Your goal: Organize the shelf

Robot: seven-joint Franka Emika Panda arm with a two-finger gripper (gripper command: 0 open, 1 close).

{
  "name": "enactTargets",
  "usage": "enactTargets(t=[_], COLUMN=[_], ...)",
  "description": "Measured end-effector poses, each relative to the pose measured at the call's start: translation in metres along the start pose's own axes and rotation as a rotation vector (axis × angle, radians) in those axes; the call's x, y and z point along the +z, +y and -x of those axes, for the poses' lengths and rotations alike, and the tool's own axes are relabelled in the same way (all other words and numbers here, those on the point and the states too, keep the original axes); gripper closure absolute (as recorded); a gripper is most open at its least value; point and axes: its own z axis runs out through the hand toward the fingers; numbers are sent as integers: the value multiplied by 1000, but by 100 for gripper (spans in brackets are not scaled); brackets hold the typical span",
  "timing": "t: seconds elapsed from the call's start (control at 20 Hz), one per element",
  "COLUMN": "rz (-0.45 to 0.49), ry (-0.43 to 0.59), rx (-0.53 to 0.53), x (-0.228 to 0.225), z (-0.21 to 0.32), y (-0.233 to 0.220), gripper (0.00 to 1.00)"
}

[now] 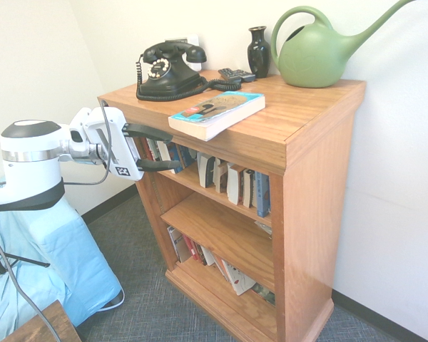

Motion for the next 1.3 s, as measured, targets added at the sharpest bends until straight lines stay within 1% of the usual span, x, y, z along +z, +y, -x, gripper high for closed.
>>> enactTargets(t=[0.15, 0.35, 0.7, 0.95, 1.15, 1.3], rz=[3, 11, -5, -8, -1, 2], ry=[28, 63, 71, 63, 60, 52], rx=[-13, -25, -104, -123, -122, -125], x=[2, 8, 13, 26, 36, 42], z=[-3, -20, -32, -40, -54, -53], y=[1, 1, -20, -41, -49, -54], gripper=[0, 0, 0, 0, 0, 0])
